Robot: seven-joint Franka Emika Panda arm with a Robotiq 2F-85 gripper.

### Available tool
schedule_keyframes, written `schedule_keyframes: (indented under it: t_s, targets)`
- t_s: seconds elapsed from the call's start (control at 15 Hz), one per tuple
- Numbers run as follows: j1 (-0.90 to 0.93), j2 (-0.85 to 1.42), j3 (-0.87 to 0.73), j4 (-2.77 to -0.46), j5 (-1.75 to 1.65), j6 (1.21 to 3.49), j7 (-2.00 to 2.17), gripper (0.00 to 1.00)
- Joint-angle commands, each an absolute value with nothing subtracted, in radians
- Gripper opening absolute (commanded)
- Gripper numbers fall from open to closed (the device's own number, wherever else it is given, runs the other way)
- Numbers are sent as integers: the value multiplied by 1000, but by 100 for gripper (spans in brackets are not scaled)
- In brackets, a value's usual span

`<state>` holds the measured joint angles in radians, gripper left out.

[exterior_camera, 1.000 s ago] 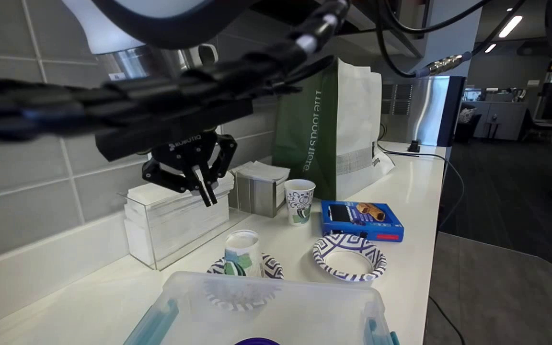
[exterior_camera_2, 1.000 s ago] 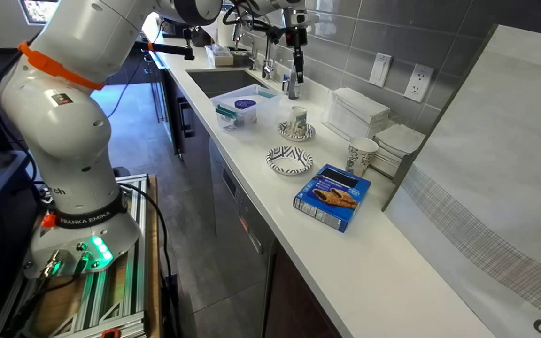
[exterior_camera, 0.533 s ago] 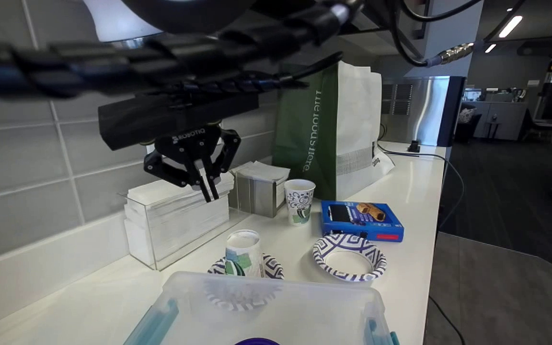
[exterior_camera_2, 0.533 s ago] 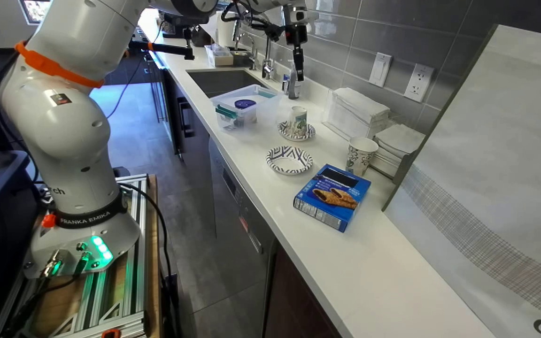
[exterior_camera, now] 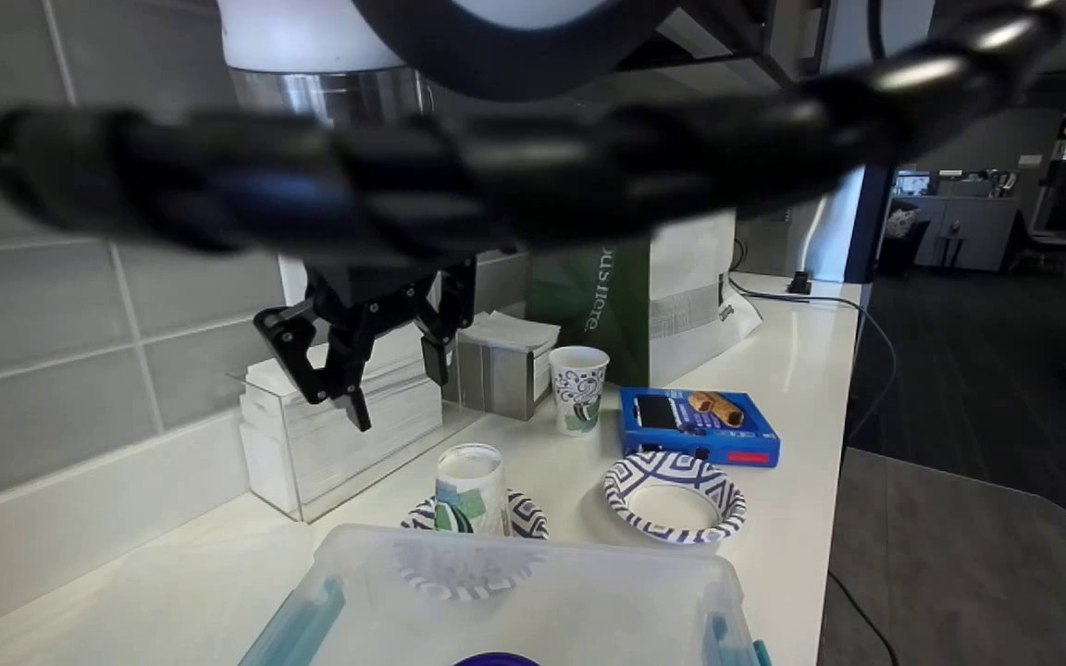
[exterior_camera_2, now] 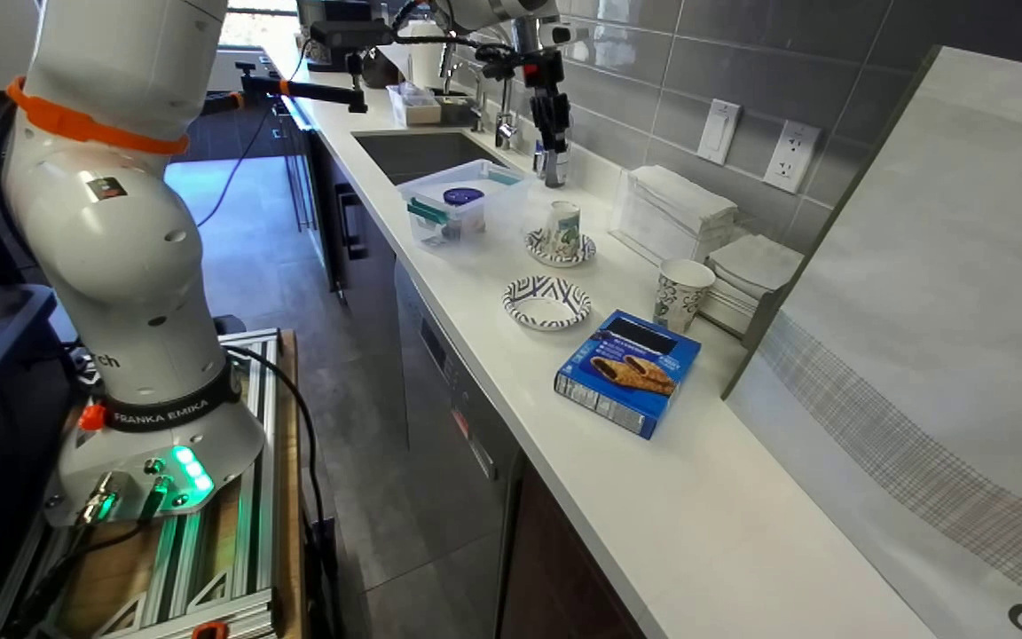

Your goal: Turn the paper cup on the plate upside down

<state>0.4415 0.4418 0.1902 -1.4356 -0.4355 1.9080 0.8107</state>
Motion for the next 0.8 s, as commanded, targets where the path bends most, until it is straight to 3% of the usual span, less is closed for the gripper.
schedule_keyframes:
  t_s: [0.0, 0.47, 0.73]
  targets:
    - [402, 272, 237, -1641, -367, 1950, 686, 99]
    - [348, -37, 220, -1833, -201, 1935, 648, 100]
    - [266, -174, 197, -1830, -52, 1755, 624, 100]
